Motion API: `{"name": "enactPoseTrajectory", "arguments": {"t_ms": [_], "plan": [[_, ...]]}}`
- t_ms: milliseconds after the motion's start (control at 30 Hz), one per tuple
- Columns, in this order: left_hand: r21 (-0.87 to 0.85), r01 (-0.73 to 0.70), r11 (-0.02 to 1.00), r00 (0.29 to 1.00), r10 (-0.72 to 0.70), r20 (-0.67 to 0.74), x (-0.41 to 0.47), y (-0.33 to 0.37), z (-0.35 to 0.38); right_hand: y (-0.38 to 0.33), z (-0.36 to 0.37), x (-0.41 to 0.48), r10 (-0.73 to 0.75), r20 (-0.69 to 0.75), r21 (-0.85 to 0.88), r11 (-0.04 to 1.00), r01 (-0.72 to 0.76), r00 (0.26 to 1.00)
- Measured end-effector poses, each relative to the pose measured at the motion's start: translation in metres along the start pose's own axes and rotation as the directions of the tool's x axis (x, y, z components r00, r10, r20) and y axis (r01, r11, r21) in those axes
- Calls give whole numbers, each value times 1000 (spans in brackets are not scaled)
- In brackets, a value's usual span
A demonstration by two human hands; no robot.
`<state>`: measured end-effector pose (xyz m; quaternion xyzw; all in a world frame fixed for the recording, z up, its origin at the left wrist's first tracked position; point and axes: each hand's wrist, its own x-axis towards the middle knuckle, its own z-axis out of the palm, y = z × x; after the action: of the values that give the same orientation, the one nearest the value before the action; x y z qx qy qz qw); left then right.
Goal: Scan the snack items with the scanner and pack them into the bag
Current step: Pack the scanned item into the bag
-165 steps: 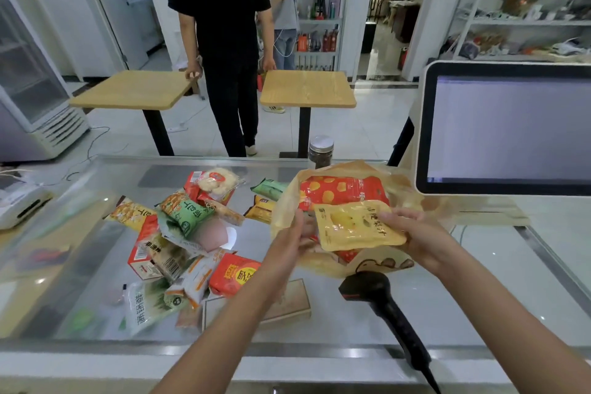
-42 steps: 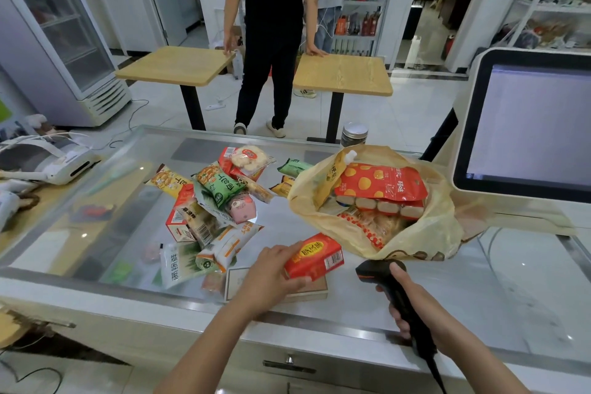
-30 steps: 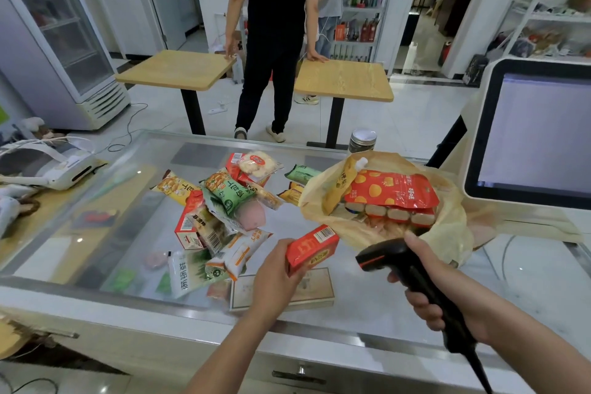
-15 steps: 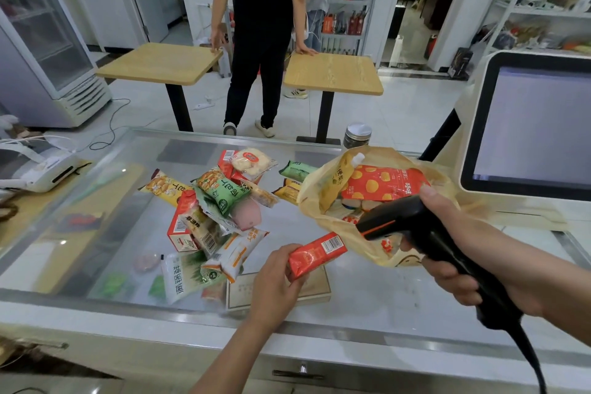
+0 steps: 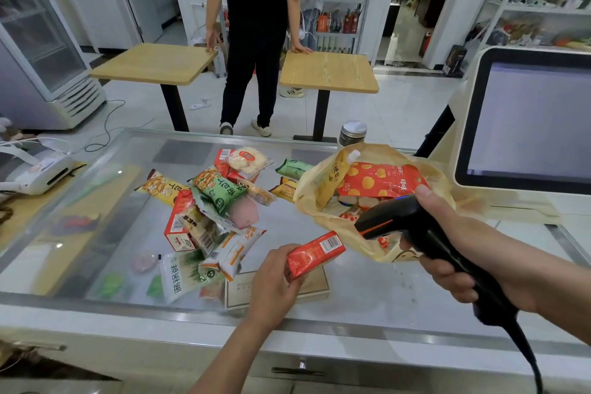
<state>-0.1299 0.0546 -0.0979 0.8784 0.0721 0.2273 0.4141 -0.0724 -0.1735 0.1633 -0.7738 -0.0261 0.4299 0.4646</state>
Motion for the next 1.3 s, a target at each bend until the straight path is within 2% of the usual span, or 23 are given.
{"name": "enactPoseTrajectory", "arguments": {"t_ms": [267, 433, 600, 733, 800, 833, 900, 967, 1000, 1033, 1100, 1133, 1200, 1233, 1267, 1300], "plan": [[5, 5, 1000, 1000, -5, -5, 0, 1, 0, 15, -2, 18, 25, 25, 28, 999, -25, 999], [-46, 68, 997, 997, -69, -34, 0, 2, -1, 56, 15, 68, 45, -16, -79, 996, -46, 999], [-123, 150, 981, 984, -161, -82, 0, 4, -3, 91, 28, 115, -2, -25, -144, 990, -2, 1000], [-160, 171, 972, 977, -187, -97, 1, 10, -6, 94, 32, 127, -40, -28, -114, 993, 37, 999], [-149, 178, 973, 974, -195, -111, -2, 12, -9, 95, 30, 130, -106, -108, -212, 974, 82, 988], [-143, 176, 974, 973, -194, -123, -4, 14, -12, 97, 29, 130, -173, -158, -352, 930, 108, 972], [-163, 151, 975, 973, -176, -150, -7, 17, -18, 103, 27, 130, -323, -245, -688, 723, 71, 914], [-159, 107, 981, 975, -135, -176, -8, 20, -26, 107, 27, 128, -467, -321, -835, 550, -14, 824], [-128, 85, 988, 977, -108, -183, -6, 22, -30, 107, 27, 128, -572, -337, -862, 508, 0, 748], [-98, 60, 993, 980, -78, -183, -2, 25, -34, 107, 26, 128, -701, -325, -880, 470, 69, 635], [-41, -14, 999, 986, 7, -166, 8, 37, -40, 103, 24, 132, -885, -240, -904, 354, 241, 400], [-15, -59, 998, 987, 56, -154, 15, 44, -42, 100, 22, 136, -928, -171, -911, 276, 305, 331], [7, -147, 989, 983, 147, -106, 29, 61, -42, 88, 18, 141, -957, -12, -922, 123, 366, 290], [6, -194, 981, 978, 194, -76, 35, 69, -41, 79, 17, 141, -955, 20, -921, 97, 377, 294], [7, -237, 972, 970, 237, -47, 41, 76, -39, 73, 15, 143, -951, 5, -906, 127, 403, 311], [0, -267, 964, 963, 267, -18, 47, 82, -36, 68, 13, 144, -942, -51, -873, 204, 443, 333]]}}
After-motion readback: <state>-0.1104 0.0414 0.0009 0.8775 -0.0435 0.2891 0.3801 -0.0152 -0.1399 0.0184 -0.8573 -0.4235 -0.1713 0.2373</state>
